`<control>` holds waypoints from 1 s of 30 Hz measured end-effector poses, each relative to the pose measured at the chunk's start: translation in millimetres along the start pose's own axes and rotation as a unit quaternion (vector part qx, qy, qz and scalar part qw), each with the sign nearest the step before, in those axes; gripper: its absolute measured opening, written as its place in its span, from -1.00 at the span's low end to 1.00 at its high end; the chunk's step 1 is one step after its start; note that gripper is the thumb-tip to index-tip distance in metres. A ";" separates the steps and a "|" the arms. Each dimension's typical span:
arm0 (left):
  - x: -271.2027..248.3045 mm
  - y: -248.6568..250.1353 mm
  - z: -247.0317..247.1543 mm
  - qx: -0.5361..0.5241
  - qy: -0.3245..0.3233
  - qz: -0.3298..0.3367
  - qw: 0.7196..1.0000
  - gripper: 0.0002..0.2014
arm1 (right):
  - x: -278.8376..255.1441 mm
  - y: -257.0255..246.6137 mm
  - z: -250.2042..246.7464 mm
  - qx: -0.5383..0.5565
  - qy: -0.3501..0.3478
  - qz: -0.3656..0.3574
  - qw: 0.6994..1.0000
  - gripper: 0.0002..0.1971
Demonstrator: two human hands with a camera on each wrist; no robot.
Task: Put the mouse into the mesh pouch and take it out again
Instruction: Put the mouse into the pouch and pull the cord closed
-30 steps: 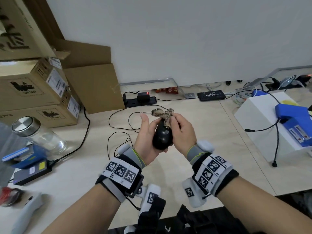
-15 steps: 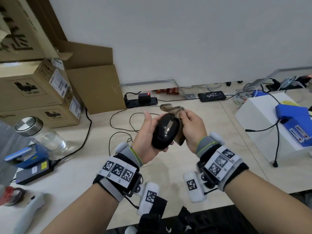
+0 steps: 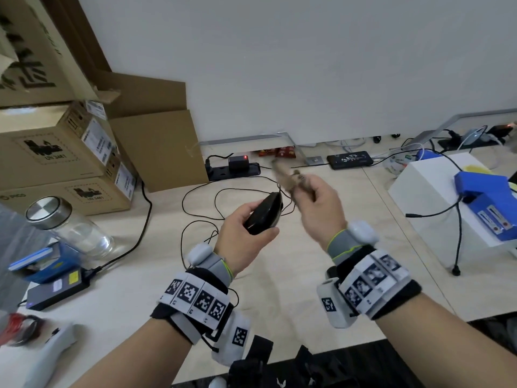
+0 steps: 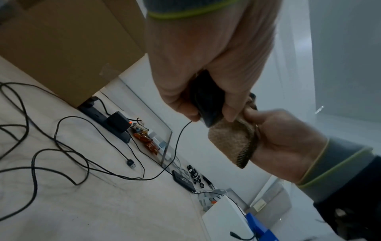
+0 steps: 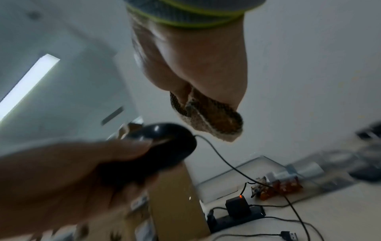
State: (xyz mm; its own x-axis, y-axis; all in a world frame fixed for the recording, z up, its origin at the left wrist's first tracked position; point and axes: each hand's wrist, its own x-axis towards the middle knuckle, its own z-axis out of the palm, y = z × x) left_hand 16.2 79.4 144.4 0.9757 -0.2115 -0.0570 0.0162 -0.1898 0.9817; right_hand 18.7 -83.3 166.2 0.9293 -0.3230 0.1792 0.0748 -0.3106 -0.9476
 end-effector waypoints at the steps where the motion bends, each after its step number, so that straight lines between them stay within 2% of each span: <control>1: 1.0 -0.4 2.2 0.029 0.023 0.002 0.999 -0.53 | -8.5 -0.1 5.9 -0.033 -0.034 -0.045 0.998 -0.81; 3: 2.7 -0.1 2.9 0.094 0.063 0.008 0.994 -0.71 | -27.6 -0.1 19.3 -0.066 -0.090 -0.143 0.983 -0.71; 5: 3.8 2.0 1.0 0.156 0.063 0.012 0.986 -0.90 | -43.9 0.2 29.8 -0.101 -0.123 -0.231 0.960 -0.72; 7: 5.6 1.5 -4.0 0.199 0.062 0.016 0.978 -0.93 | -50.9 4.3 33.3 -0.131 -0.151 -0.276 0.940 -0.68; 9: 5.0 -1.8 -7.3 0.177 0.058 0.025 0.982 -0.88 | -43.8 11.8 28.6 -0.138 -0.150 -0.272 0.941 -0.67; 10: 4.0 -1.8 -6.9 0.159 0.054 0.023 0.986 -0.81 | -35.7 14.2 24.8 -0.127 -0.132 -0.241 0.953 -0.68; 12: 1.2 0.2 -3.0 0.116 0.053 0.019 0.992 -0.67 | -21.8 13.2 17.9 -0.095 -0.083 -0.133 0.983 -0.67; 13: 1.6 0.7 -0.9 0.108 0.049 0.017 0.993 -0.68 | -20.8 11.7 18.1 -0.090 -0.071 -0.108 0.987 -0.67; 14: 1.6 -1.0 -0.2 0.108 0.046 0.016 0.993 -0.74 | -24.9 7.8 20.3 -0.093 -0.072 -0.124 0.985 -0.67; 16: 3.1 -5.6 -2.8 0.145 0.029 0.001 0.989 -0.82 | -44.8 5.8 30.8 -0.112 -0.104 -0.206 0.966 -0.67; 18: 3.5 -7.9 -7.4 0.122 0.014 -0.027 0.992 -0.62 | -63.9 6.8 37.6 -0.125 -0.128 -0.265 0.948 -0.65; 19: 3.9 -9.7 -10.9 0.117 0.010 -0.020 0.993 -0.64 | -64.1 9.4 37.1 -0.128 -0.132 -0.281 0.942 -0.63; 21: 3.5 -4.3 -9.7 0.168 0.017 0.030 0.985 -0.87 | -51.4 13.9 30.4 -0.136 -0.114 -0.288 0.941 -0.60; 22: 3.9 -2.8 -9.4 0.165 0.025 0.037 0.985 -0.84 | -42.8 14.3 26.7 -0.128 -0.095 -0.261 0.952 -0.60; 23: 3.3 2.3 -7.8 0.133 0.025 0.033 0.990 -0.75 | -33.1 13.4 22.2 -0.112 -0.070 -0.202 0.970 -0.61; 25: 1.6 3.9 -6.2 0.072 0.013 0.030 0.997 -0.61 | -15.2 11.9 13.9 -0.066 -0.026 -0.024 0.997 -0.68; 27: 2.1 4.6 -6.2 0.051 -0.002 0.029 0.998 -0.58 | -0.6 13.1 6.1 0.023 0.012 0.107 0.994 -0.71; 28: 3.6 5.6 -6.9 0.044 -0.005 0.033 0.998 -0.59 | 5.5 15.5 1.9 0.070 0.031 0.143 0.987 -0.72; 30: 6.6 7.4 -7.1 0.022 -0.008 0.036 0.999 -0.60 | 13.5 16.2 -5.7 0.148 0.057 0.170 0.973 -0.76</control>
State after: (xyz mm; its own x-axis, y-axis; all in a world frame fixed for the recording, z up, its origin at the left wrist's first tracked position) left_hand 24.3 83.5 152.6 0.9705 -0.2408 0.0097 -0.0631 -0.2148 0.9746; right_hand 30.4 -97.7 154.8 0.8735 -0.4645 -0.1457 -0.1135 0.0967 -0.9888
